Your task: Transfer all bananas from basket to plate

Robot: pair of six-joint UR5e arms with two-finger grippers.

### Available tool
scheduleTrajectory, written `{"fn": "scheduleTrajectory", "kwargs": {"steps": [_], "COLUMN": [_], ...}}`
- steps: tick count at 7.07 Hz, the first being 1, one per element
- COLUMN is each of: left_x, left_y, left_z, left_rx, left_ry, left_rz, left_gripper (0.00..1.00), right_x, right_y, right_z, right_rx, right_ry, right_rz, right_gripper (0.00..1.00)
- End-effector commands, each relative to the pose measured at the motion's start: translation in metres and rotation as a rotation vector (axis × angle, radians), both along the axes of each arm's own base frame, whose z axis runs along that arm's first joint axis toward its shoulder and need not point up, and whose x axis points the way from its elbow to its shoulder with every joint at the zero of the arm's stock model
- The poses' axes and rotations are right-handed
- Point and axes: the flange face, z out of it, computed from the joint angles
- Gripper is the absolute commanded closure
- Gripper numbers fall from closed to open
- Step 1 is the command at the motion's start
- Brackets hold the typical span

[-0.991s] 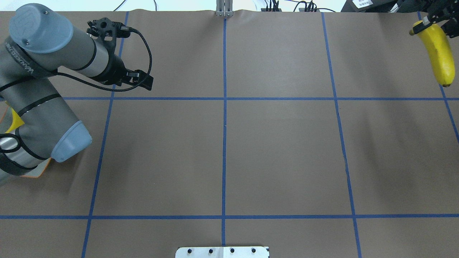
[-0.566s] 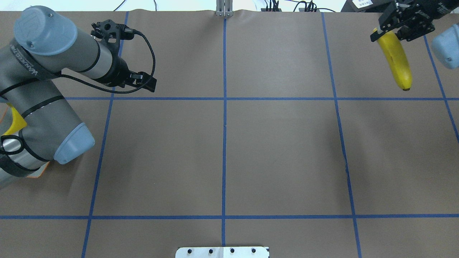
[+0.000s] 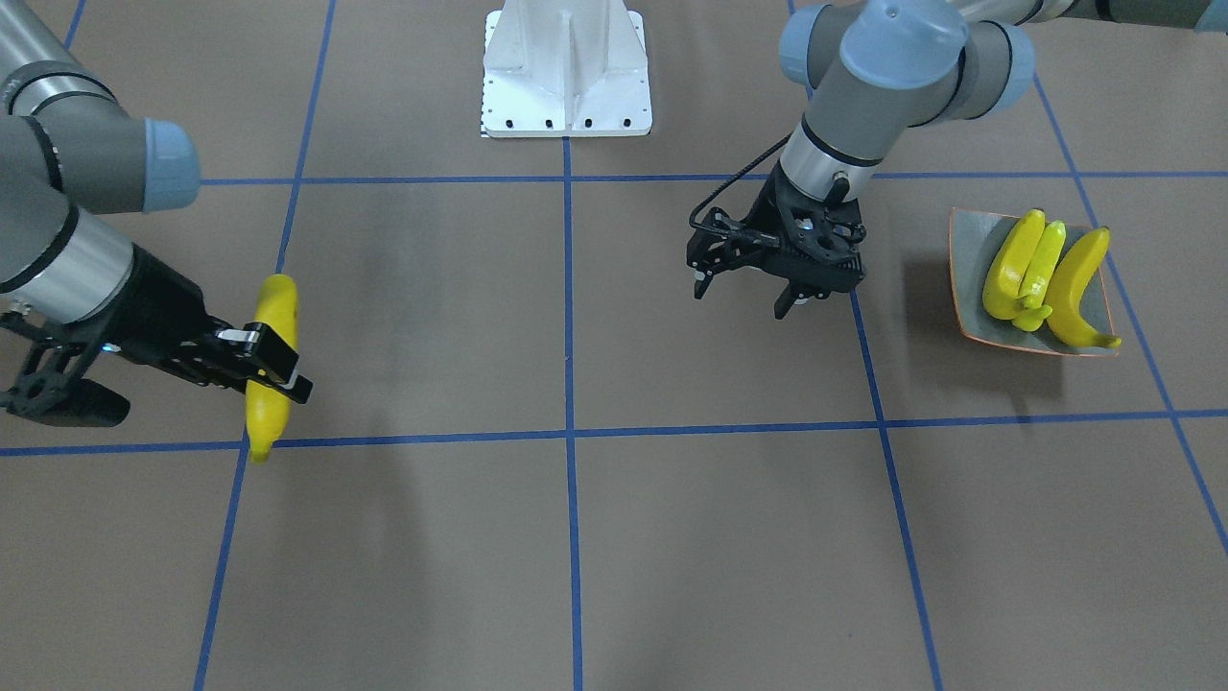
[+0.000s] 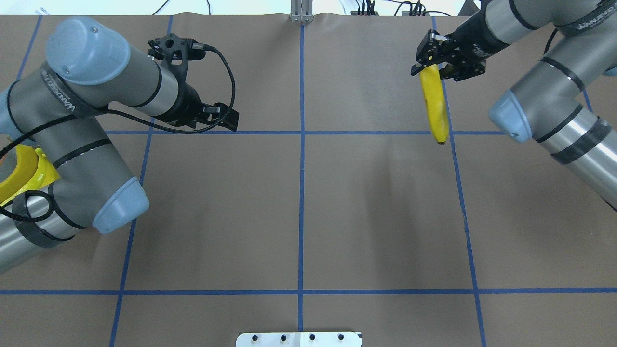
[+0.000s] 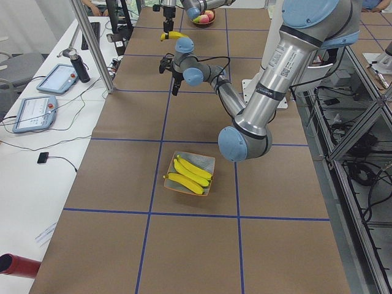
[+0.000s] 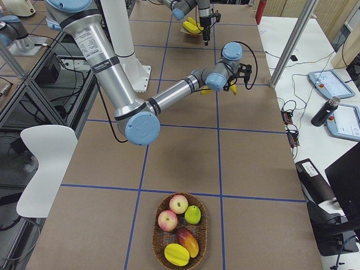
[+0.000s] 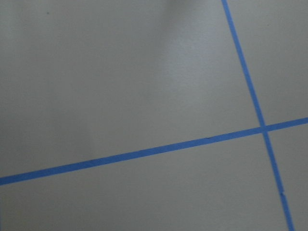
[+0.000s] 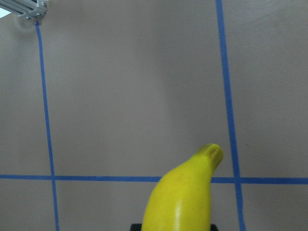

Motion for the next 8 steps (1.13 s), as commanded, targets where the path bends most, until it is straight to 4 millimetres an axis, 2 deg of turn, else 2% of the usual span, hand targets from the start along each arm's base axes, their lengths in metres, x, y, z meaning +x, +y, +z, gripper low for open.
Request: {"fn": "scheduleTrajectory", "kwargs": {"steps": [1, 3, 4, 5, 6, 7, 8], "left_x": [0.023, 0.033, 0.038, 0.047, 0.053, 0.064, 0.066], "left_y": [0.031, 0.053, 0.055, 0.050, 0.046, 0.039, 0.038], "left_z": [-0.042, -0.064, -0.078, -0.092, -0.095, -0.104, -0.104], "left_rx": [0.059, 0.096, 0.111, 0.119, 0.119, 0.119, 0.119], "left_ry": [0.193, 0.333, 0.350, 0.358, 0.354, 0.354, 0.351], "left_rz": [0.022, 0.042, 0.050, 0.053, 0.054, 0.055, 0.056], "left_gripper": [0.00, 0.00, 0.00, 0.00, 0.00, 0.00, 0.00], "right_x": [-0.057, -0.086, -0.099, -0.118, -0.135, -0.147, -0.146], "right_y": [0.024, 0.043, 0.051, 0.059, 0.070, 0.077, 0.080], "right_z": [-0.039, -0.059, -0.074, -0.091, -0.103, -0.112, -0.116], "right_rx": [-0.078, -0.178, -0.236, -0.298, -0.319, -0.324, -0.324], "right_ry": [-0.093, -0.179, -0.211, -0.237, -0.253, -0.266, -0.273], "right_rz": [0.092, 0.105, 0.109, 0.139, 0.143, 0.161, 0.156], "right_gripper": [1.00, 1.00, 1.00, 1.00, 1.00, 1.00, 1.00]}}
